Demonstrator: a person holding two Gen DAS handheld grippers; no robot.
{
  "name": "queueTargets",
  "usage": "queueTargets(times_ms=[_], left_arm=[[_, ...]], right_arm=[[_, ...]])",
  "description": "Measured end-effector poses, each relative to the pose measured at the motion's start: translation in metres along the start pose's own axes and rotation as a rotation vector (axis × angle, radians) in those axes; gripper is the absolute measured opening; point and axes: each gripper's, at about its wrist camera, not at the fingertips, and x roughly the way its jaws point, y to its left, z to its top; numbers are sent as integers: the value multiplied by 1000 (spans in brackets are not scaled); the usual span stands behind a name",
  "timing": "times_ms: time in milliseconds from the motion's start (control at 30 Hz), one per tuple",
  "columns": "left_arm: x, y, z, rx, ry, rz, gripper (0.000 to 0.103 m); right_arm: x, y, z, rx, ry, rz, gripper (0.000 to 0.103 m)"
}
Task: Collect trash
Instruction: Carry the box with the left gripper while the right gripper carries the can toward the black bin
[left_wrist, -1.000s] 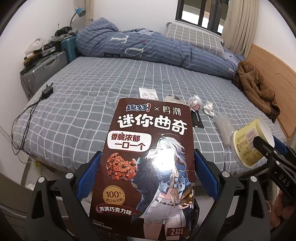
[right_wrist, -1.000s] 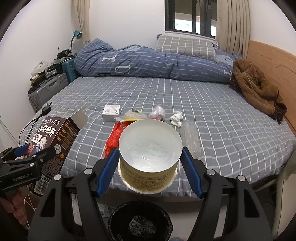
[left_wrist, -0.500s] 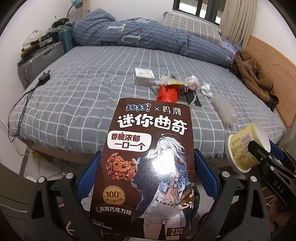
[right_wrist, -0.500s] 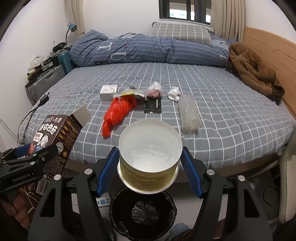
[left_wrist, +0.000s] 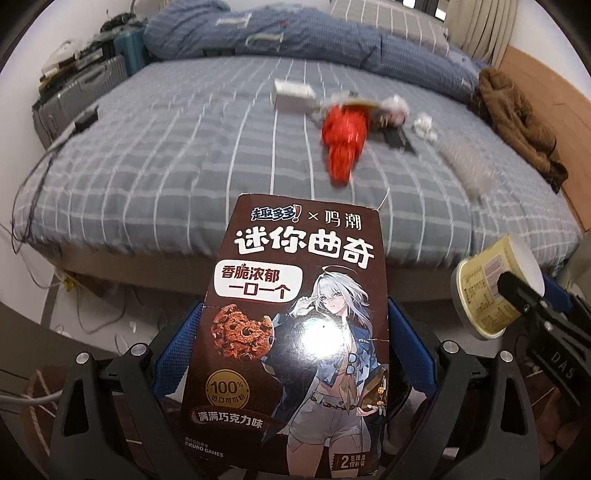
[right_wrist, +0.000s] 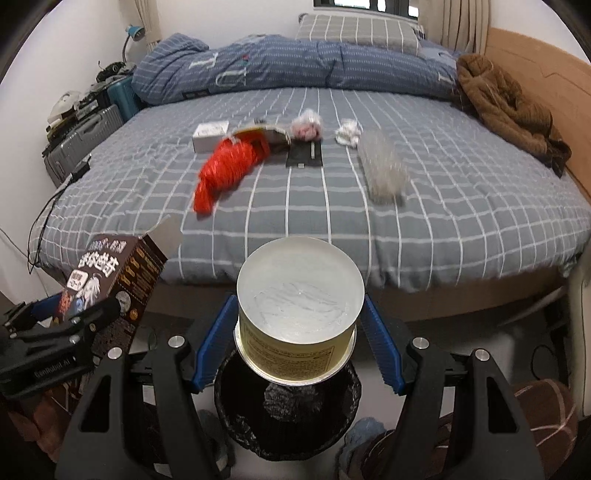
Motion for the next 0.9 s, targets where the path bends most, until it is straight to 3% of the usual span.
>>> queueTargets(times_ms=[400, 900], left_arm=[[55, 12, -39, -22, 117, -19, 92], [96, 34, -64, -26, 205, 35, 92]], right_arm=[[52, 2, -38, -19, 121, -7, 66], [104, 14, -67, -46, 265, 15, 66]])
